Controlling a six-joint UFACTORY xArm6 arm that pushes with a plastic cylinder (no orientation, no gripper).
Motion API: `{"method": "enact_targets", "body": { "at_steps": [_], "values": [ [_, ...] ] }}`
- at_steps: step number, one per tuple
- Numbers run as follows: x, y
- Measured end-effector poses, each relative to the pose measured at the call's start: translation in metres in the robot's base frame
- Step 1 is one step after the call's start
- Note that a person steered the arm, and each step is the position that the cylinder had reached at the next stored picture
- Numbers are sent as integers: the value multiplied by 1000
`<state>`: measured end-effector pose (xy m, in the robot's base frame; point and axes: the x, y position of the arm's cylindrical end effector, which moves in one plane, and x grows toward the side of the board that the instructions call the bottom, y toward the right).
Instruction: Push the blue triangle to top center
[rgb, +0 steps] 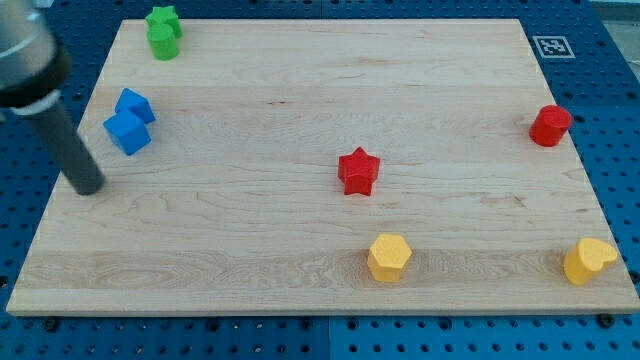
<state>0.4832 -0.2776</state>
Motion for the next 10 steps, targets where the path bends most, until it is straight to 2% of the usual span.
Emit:
{"method": "enact_targets", "body": {
  "at_steps": [1, 2, 3, 4, 5, 9, 10],
  "values": [
    [-31, -27],
    [-72, -26],
    [-133, -26],
    [-138, -26],
    [-117, -26],
    [-102, 89],
    [-102, 99]
  ]
}}
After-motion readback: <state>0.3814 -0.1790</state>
